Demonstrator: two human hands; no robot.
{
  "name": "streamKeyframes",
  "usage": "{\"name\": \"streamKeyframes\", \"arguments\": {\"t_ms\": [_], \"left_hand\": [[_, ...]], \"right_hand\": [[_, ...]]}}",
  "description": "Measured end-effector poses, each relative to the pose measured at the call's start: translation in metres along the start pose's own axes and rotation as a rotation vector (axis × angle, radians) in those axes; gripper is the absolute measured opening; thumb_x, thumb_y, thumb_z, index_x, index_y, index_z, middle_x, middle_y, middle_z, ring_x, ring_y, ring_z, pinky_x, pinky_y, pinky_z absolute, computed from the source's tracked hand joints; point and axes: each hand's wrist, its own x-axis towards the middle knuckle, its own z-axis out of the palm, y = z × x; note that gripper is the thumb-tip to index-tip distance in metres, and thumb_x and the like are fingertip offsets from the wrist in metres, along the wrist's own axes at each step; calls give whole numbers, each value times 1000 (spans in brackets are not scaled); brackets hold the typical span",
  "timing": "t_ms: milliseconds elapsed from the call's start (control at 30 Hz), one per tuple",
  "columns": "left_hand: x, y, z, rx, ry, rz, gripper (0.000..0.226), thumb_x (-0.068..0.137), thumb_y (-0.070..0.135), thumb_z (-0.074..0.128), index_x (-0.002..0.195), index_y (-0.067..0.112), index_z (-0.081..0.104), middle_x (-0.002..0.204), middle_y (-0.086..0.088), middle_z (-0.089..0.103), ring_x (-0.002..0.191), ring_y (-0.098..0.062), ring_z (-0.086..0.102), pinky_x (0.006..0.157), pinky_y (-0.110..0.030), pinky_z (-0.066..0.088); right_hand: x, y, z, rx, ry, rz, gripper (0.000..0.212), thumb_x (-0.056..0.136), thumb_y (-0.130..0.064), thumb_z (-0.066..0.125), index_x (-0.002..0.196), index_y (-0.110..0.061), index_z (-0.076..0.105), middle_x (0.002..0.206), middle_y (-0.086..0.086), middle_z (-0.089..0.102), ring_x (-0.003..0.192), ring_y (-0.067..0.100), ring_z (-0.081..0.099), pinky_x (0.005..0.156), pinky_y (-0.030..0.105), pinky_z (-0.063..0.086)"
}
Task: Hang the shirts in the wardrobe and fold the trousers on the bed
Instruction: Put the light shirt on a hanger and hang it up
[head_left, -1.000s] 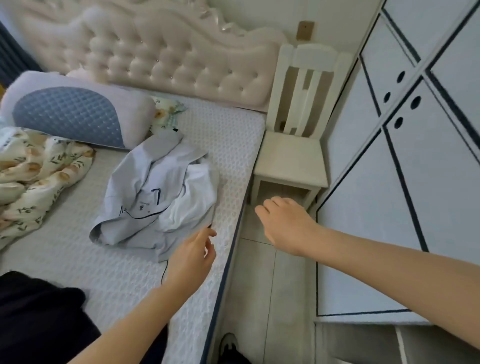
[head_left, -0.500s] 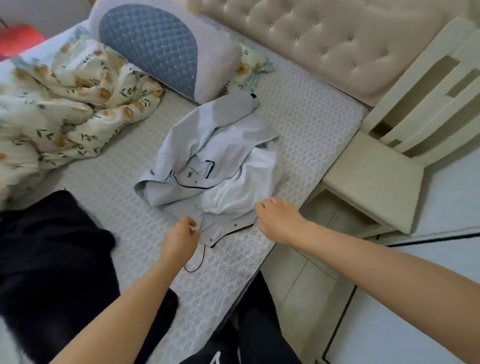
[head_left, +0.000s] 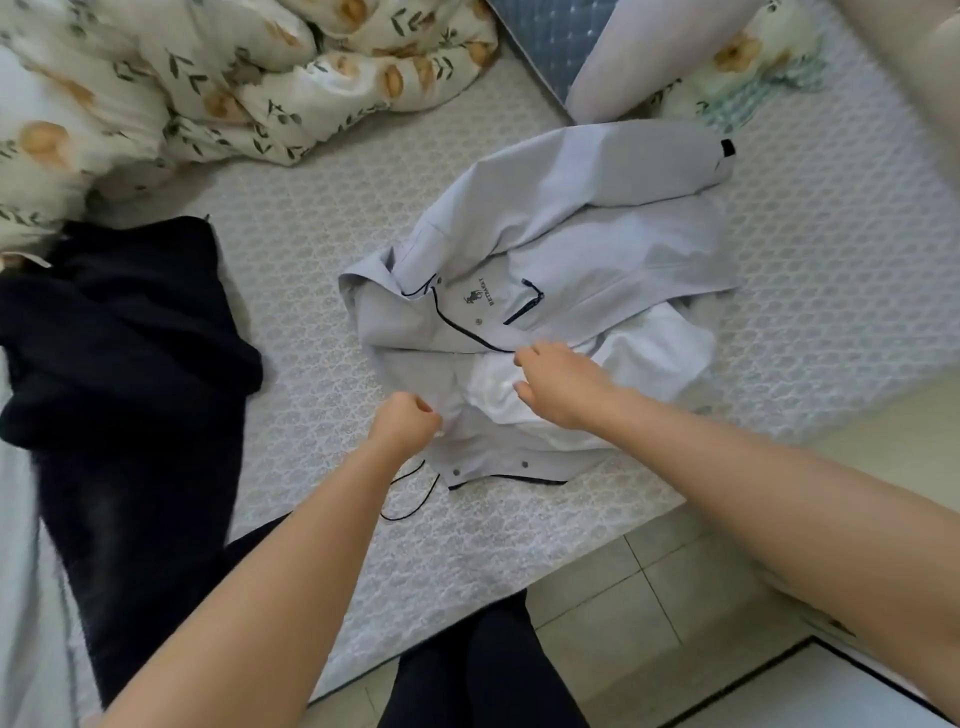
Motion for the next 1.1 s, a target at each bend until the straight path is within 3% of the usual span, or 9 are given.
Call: {"name": "streamKeyframes", "arguments": {"t_ms": [167, 300, 400, 533, 633, 733, 833, 1000, 1100], "left_hand": [[53, -25, 14, -318, 36, -192, 9, 86, 9, 66, 89, 3, 61, 83, -12, 54, 82, -28, 49, 71, -34, 38], [76, -52, 48, -577, 4, -356, 33, 90, 14, 67, 120, 4, 59, 94, -8, 59, 81, -24, 57, 63, -29, 41], [87, -69, 74, -652, -37, -433, 24, 91, 19, 67, 112, 11, 57, 88, -6, 57, 75, -21, 54, 60, -30, 41], [94, -82, 103, -709, -30, -437, 20, 79, 13, 74, 79, 7, 54, 68, -9, 48, 62, -24, 46, 59, -32, 37], [98, -79, 119, -822, 44, -444, 39, 78, 8, 81, 108, 2, 57, 102, -15, 63, 91, -31, 63, 77, -40, 54], [99, -73, 131, -911, 113, -499, 65, 76, 10, 84, 128, 0, 45, 121, -17, 57, 105, -32, 61, 93, -47, 53], [95, -70, 137, -940, 112, -593, 63, 81, 8, 77, 128, 5, 34, 120, -13, 51, 108, -34, 56, 97, -55, 49], [81, -74, 131, -1159, 81, -623, 40, 82, -9, 69, 117, 0, 51, 103, -14, 64, 86, -26, 64, 64, -32, 52], [68, -71, 118, -1177, 71, -592, 19, 85, -7, 68, 97, 5, 62, 95, -13, 70, 78, -24, 66, 54, -27, 49]], "right_hand": [[80, 4, 20, 45, -16, 20, 41, 102, -33, 41, 132, -6, 43, 133, 13, 47, 121, 33, 46, 90, 41, 42], [133, -4, 36, 2, -34, 24, 39, 101, -26, 43, 131, -1, 43, 133, 17, 45, 125, 35, 42, 97, 40, 38], [170, -14, 42, 74, 20, 11, 56, 98, -20, 48, 146, -2, 25, 145, 18, 33, 131, 37, 35, 105, 42, 35], [205, -28, 48, 118, 7, -154, 79, 89, -30, 62, 153, -30, 15, 159, 5, 7, 139, 36, 23, 109, 48, 34], [223, -32, 60, 88, -83, -177, 82, 83, -36, 67, 149, -41, 19, 160, 0, 0, 140, 39, 17, 109, 51, 33], [234, -35, 72, 136, -44, -148, 66, 83, -38, 67, 143, -33, 39, 159, 1, 8, 134, 42, 25, 109, 45, 32], [239, -34, 81, 147, -22, -154, 33, 90, -34, 64, 117, -14, 66, 152, 5, 28, 124, 38, 40, 103, 35, 36], [218, -17, 87, 377, -31, -131, 28, 93, -25, 62, 111, -7, 70, 140, 6, 45, 120, 30, 49, 89, 24, 36], [195, -10, 85, 519, -8, -25, 22, 93, -25, 59, 98, -8, 72, 113, 6, 54, 106, 24, 53, 71, 22, 28]]}}
